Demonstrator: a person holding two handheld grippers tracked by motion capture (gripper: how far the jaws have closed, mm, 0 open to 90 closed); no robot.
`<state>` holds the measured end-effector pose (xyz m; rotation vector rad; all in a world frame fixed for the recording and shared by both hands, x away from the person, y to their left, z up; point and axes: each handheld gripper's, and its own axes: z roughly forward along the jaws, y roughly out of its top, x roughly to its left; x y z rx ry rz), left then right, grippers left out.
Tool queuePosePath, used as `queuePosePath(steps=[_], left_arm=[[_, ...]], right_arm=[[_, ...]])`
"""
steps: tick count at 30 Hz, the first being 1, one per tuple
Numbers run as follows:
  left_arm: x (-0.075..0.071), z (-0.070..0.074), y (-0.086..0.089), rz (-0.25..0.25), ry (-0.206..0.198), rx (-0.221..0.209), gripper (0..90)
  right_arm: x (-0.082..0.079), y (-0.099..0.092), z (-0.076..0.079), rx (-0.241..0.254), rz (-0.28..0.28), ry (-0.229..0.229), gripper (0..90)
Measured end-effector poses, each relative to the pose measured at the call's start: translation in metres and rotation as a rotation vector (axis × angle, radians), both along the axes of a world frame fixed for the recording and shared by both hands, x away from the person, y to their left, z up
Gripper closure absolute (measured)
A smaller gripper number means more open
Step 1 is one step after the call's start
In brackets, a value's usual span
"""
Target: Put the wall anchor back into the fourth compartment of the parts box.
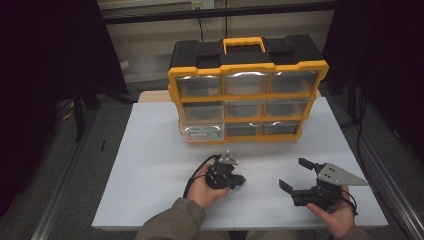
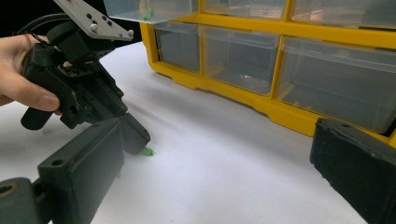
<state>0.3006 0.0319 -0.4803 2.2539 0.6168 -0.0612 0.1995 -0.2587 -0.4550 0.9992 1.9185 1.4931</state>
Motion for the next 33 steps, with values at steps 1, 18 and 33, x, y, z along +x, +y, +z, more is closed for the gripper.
queuePosePath(steps=[1,18,33], left_arm=[[0.001,0.001,0.002,-0.003,-0.001,0.017,84.4],[-0.003,0.002,-0.002,-0.005,-0.061,0.065,84.7],[-0.001,0.012,-0.001,0.019,-0.016,0.017,84.8]], right_arm=[[0.0,0.0,0.0,-0.001,0.0,-0.002,2.7],[0.0,0.0,0.0,-0.005,0.0,0.0,2.7],[0.0,0.0,0.0,-0.001,-0.001,-0.003,2.7]])
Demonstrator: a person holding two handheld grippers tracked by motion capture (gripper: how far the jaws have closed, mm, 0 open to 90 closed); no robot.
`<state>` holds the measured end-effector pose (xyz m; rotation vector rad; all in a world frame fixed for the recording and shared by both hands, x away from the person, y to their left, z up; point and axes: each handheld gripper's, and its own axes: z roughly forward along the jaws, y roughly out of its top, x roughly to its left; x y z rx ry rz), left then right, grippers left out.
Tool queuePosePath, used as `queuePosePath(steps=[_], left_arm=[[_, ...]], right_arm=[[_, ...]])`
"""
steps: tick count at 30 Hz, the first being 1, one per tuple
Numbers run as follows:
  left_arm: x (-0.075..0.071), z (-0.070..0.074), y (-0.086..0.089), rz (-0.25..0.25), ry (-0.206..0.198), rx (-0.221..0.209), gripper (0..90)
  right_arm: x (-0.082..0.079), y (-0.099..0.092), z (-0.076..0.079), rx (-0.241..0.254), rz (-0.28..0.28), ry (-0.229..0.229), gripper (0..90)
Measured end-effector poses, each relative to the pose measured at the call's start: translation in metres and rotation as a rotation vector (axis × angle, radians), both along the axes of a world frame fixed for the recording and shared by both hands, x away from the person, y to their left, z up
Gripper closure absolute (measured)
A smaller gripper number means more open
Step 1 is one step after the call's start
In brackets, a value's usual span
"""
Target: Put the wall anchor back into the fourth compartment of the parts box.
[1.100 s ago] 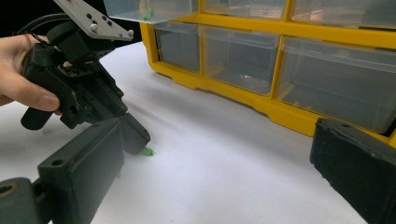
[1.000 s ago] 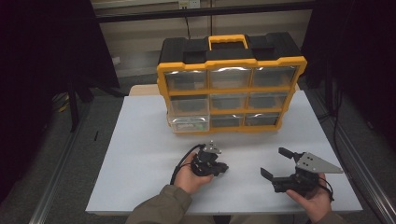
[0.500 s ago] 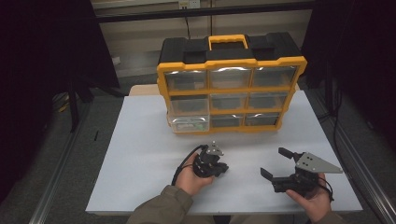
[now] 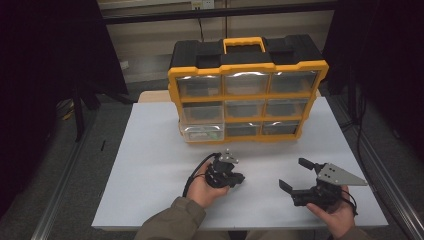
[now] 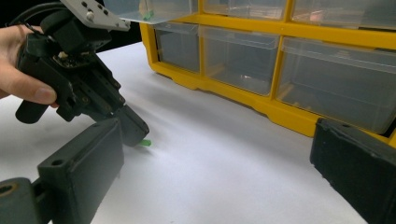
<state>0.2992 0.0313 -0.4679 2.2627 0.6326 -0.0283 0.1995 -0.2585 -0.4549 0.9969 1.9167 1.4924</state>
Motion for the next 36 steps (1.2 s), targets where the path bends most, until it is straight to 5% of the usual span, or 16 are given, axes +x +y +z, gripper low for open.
queuePosePath(steps=[2,8,36], left_arm=[[0.002,0.004,0.002,-0.024,-0.01,0.017,84.8],[0.003,0.013,0.001,0.001,0.002,-0.033,84.8],[0.009,0.044,0.0,0.0,0.027,-0.088,84.8]], right_arm=[[0.0,0.0,0.0,0.002,0.001,-0.001,2.7],[0.0,0.0,0.0,0.0,-0.001,0.001,2.7],[0.0,0.0,0.0,0.0,-0.004,0.004,2.5]])
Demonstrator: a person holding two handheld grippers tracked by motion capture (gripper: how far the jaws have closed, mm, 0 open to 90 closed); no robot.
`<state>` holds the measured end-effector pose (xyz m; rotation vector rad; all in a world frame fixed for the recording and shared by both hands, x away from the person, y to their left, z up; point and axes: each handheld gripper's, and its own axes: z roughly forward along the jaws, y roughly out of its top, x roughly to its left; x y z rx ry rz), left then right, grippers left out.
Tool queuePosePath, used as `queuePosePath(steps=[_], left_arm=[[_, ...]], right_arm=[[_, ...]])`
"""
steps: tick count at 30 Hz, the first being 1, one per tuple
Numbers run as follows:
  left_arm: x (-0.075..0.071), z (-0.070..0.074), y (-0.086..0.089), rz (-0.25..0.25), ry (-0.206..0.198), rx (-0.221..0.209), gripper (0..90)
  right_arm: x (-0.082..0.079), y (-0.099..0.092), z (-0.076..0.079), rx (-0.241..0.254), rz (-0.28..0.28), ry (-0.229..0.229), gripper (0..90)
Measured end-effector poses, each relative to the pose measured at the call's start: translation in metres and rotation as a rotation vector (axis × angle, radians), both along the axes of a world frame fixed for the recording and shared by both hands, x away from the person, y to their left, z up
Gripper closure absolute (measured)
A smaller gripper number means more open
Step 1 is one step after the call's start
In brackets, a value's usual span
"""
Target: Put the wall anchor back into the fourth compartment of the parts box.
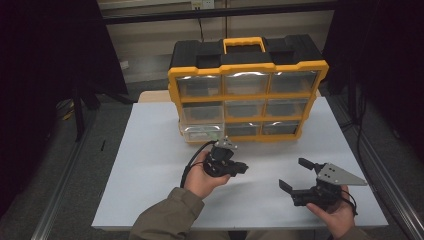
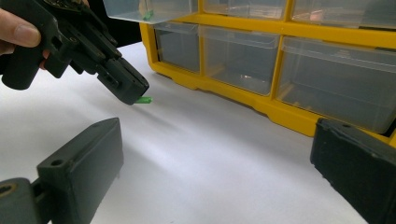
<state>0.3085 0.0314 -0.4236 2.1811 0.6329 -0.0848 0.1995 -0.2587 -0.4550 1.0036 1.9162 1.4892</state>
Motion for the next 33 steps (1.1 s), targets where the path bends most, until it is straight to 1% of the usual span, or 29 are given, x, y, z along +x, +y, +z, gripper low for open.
queuePosePath(steps=[8,9,11,12,13,14,18,20,21,22,23,24,25,26,29,33], left_arm=[[0.001,0.01,-0.002,-0.008,-0.008,0.004,84.8],[0.001,0.011,-0.002,0.001,-0.008,0.002,84.8],[0.001,0.015,-0.002,-0.001,-0.005,0.006,84.8],[0.002,0.016,-0.002,-0.011,-0.011,0.009,84.8],[0.002,0.017,-0.003,-0.002,-0.009,0.003,84.7],[0.003,0.019,-0.002,-0.009,-0.008,0.011,84.8],[0.004,0.024,-0.003,-0.003,-0.011,0.002,84.8],[0.005,0.026,-0.003,0.001,-0.003,-0.003,84.7],[0.005,0.028,-0.003,-0.001,-0.007,0.006,84.8],[0.005,0.029,-0.003,-0.002,-0.007,0.002,84.8],[0.005,0.031,-0.003,-0.002,-0.006,0.015,84.8],[0.006,0.032,-0.004,0.002,-0.006,0.0,84.8],[0.006,0.033,-0.004,-0.001,-0.009,-0.002,84.8],[0.006,0.035,-0.004,0.006,-0.01,0.006,84.8],[0.008,0.038,-0.004,0.003,-0.012,0.002,84.8],[0.01,0.043,-0.003,0.007,-0.01,0.013,84.8]], right_arm=[[0.0,0.0,0.0,0.0,0.001,-0.001,2.5],[0.0,0.0,0.0,0.0,0.003,0.0,2.5],[0.0,0.0,0.0,0.0,0.003,0.0,2.5],[0.0,0.0,0.0,0.0,0.002,0.001,2.5],[0.0,0.0,0.0,0.0,0.002,-0.001,2.5],[0.0,0.0,0.0,-0.001,0.002,-0.004,2.5],[0.0,0.0,0.0,0.001,0.002,-0.001,2.5],[0.0,0.0,0.0,0.0,0.003,-0.001,2.5],[0.0,0.0,0.0,0.0,0.003,0.0,2.5],[0.0,0.0,0.0,0.001,0.004,0.001,2.5],[0.0,0.0,0.0,0.002,0.003,-0.001,2.5],[0.0,0.0,0.0,0.002,0.003,-0.002,2.5],[0.0,0.0,0.0,0.002,0.003,-0.002,2.5],[0.0,0.0,0.0,0.0,0.003,-0.001,2.5],[0.0,0.0,0.0,0.001,0.003,-0.003,2.5],[0.0,0.0,0.0,0.0,0.004,-0.001,2.5]])
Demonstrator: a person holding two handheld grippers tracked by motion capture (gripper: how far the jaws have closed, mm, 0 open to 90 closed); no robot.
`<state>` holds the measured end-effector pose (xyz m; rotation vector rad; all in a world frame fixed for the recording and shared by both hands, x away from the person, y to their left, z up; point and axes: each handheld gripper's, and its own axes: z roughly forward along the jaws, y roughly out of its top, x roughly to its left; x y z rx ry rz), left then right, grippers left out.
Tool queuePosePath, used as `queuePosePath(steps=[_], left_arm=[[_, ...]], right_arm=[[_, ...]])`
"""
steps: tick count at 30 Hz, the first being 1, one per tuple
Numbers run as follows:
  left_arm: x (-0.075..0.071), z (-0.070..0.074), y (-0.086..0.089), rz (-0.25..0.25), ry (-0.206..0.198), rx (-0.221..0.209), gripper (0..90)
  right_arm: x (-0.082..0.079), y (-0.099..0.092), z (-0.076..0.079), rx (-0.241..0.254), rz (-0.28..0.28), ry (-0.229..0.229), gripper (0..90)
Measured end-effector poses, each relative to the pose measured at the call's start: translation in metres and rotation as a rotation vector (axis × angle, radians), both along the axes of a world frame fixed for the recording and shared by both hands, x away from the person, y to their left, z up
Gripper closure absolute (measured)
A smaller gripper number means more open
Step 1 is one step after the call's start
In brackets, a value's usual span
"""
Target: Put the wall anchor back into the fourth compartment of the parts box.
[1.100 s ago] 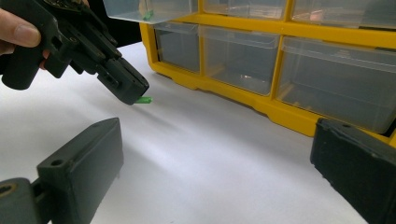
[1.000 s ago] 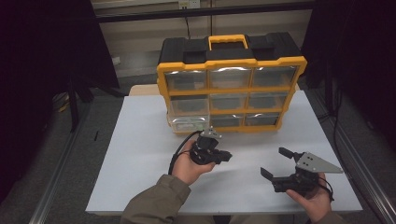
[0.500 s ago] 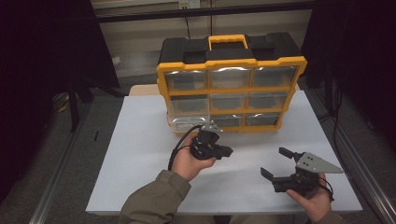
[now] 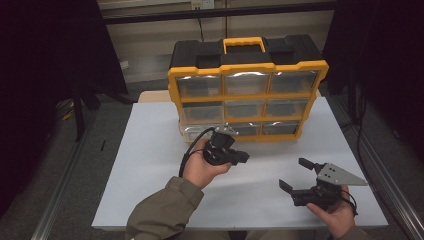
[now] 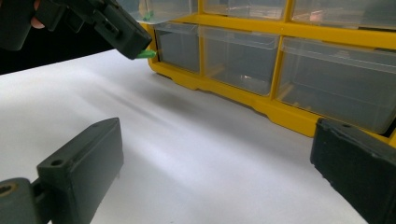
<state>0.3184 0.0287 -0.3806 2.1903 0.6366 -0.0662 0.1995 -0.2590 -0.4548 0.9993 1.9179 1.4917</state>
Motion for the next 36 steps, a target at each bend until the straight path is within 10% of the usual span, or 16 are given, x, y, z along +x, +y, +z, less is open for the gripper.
queuePosePath(steps=[36], left_arm=[[0.022,0.06,0.016,0.081,-0.037,-0.068,84.7]], right_arm=[[0.0,0.0,0.0,0.002,-0.001,-0.001,2.5]])
